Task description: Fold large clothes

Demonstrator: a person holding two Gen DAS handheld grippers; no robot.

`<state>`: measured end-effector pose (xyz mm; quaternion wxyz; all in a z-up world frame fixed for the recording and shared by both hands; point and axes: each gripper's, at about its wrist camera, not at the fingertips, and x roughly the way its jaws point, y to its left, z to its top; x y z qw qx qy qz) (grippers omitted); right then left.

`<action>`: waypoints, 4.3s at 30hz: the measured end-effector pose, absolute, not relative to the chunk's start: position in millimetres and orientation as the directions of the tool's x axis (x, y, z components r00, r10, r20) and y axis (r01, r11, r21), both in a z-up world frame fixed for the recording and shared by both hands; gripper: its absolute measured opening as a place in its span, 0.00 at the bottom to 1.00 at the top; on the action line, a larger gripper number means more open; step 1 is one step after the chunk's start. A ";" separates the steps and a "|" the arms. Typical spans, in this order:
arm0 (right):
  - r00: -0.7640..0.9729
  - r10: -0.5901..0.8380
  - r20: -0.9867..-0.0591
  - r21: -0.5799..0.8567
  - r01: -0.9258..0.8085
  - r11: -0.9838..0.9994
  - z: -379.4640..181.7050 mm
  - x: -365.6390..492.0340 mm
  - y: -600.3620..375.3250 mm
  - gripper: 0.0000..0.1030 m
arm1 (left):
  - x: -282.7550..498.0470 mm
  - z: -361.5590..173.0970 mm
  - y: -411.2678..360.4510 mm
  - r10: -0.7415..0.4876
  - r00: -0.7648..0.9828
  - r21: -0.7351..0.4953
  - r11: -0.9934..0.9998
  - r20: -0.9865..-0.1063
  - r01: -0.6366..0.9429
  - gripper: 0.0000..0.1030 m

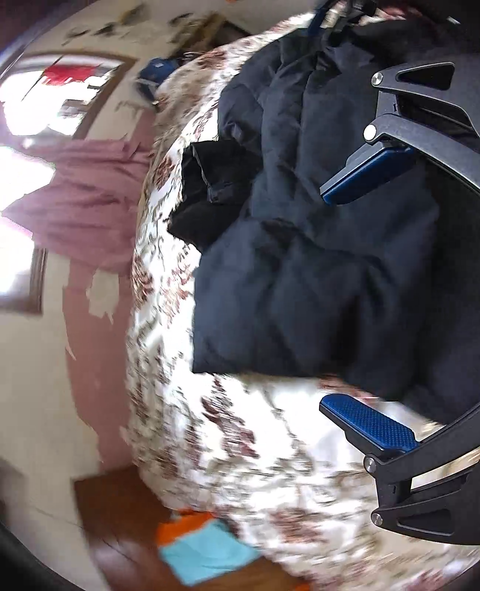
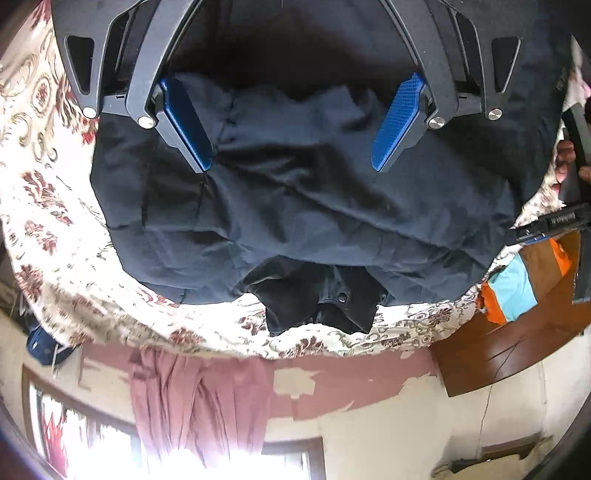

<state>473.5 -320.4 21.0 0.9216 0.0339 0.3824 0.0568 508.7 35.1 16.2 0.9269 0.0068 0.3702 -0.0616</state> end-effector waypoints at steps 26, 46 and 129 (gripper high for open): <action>0.660 0.223 -0.718 0.331 0.042 0.943 -6.5 762.9 -301.6 0.20 | 756.3 -2.2 -64.7 -0.242 0.599 -0.141 0.967 -0.764 0.210 0.22; 0.501 0.031 -0.865 -0.138 -0.297 0.945 -43.8 681.0 -315.8 0.05 | 701.9 -51.9 -56.3 -0.133 0.382 0.047 0.903 -0.914 0.427 0.05; 0.838 0.109 -0.535 0.064 -0.089 0.994 131.5 471.7 -323.9 0.87 | 456.0 116.4 -49.6 -0.266 0.809 -0.070 0.960 -0.523 0.271 1.00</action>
